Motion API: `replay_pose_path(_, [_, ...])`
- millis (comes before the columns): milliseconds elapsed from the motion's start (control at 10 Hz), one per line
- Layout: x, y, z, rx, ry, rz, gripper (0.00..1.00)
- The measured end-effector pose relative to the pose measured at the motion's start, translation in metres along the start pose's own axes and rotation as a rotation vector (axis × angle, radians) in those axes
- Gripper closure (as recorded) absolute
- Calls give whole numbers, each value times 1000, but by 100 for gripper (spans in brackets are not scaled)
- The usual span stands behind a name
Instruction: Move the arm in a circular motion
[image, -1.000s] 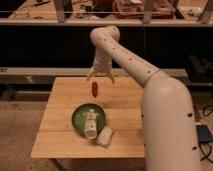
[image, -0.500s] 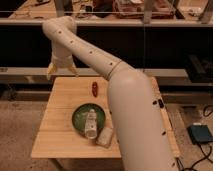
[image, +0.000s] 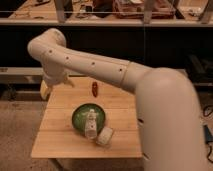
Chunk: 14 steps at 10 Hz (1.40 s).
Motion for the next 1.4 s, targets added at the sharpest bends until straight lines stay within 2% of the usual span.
replay_pose_path(200, [-109, 59, 35, -88, -96, 48, 20])
replay_pose_path(300, [-155, 83, 47, -123, -139, 72, 20])
replay_pose_path(400, [-217, 115, 60, -172, -193, 113, 20])
replay_pose_path(600, [-303, 162, 71, -242, -262, 201, 20])
replay_pose_path(700, [-343, 185, 74, -266, -293, 267, 20])
replay_pose_path(900, [-383, 214, 72, -277, -318, 373, 20])
replay_pose_path(1000, [-395, 229, 69, -262, -323, 451, 20])
replay_pose_path(1100, [-394, 241, 66, -242, -315, 513, 20])
replay_pose_path(1200, [-382, 250, 61, -211, -297, 561, 20])
replay_pose_path(1300, [-357, 258, 55, -165, -262, 602, 20])
replay_pose_path(1400, [-312, 260, 43, -99, -209, 630, 20])
